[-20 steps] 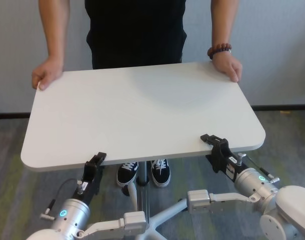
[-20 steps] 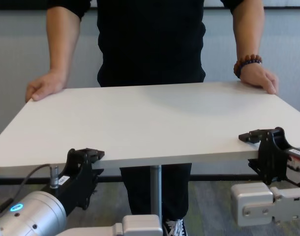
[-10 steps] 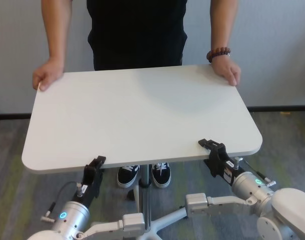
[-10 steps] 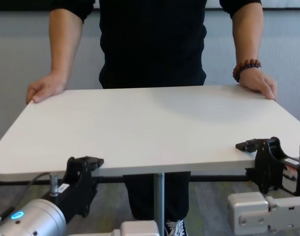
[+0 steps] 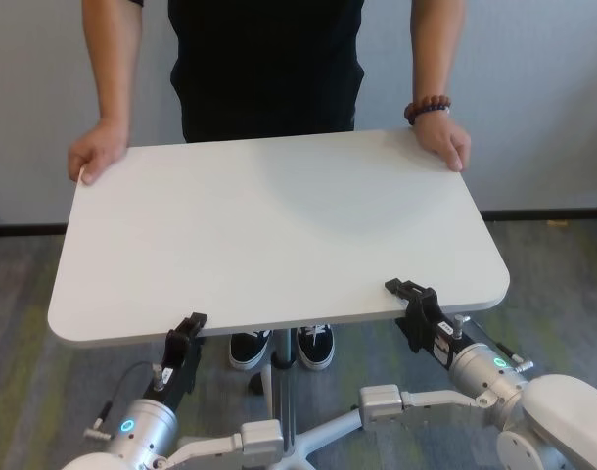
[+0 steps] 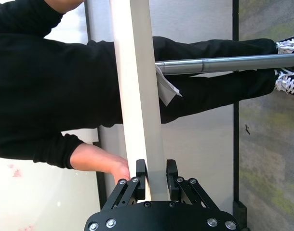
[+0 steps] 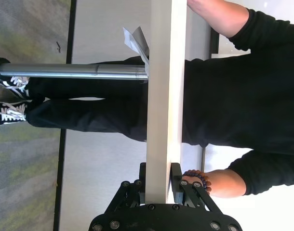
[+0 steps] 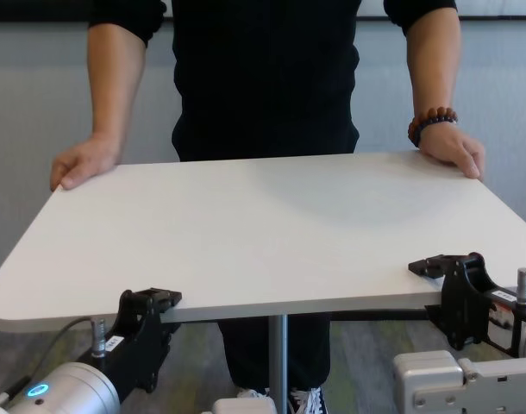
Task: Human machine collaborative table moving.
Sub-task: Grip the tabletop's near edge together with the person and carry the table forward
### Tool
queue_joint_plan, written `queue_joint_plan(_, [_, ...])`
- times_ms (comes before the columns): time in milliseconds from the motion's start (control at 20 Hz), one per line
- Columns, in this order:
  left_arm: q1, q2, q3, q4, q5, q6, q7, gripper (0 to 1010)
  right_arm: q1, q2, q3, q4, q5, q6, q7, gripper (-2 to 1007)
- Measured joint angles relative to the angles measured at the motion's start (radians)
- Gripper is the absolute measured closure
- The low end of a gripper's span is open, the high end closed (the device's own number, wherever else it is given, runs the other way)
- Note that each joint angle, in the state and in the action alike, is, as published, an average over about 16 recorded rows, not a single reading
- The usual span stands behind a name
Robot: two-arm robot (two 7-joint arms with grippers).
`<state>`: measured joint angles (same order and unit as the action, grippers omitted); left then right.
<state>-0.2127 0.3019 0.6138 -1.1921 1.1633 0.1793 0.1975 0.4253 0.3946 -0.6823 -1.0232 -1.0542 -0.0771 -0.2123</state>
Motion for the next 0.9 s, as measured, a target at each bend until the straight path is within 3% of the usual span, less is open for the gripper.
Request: queue_joint_plan(900, [-0.002,-0.002,0.000,0.009,-0.004,0.002,0.000,734,0.002,-0.004,-0.002,0.007,-0.001,-0.004,-0.001,726])
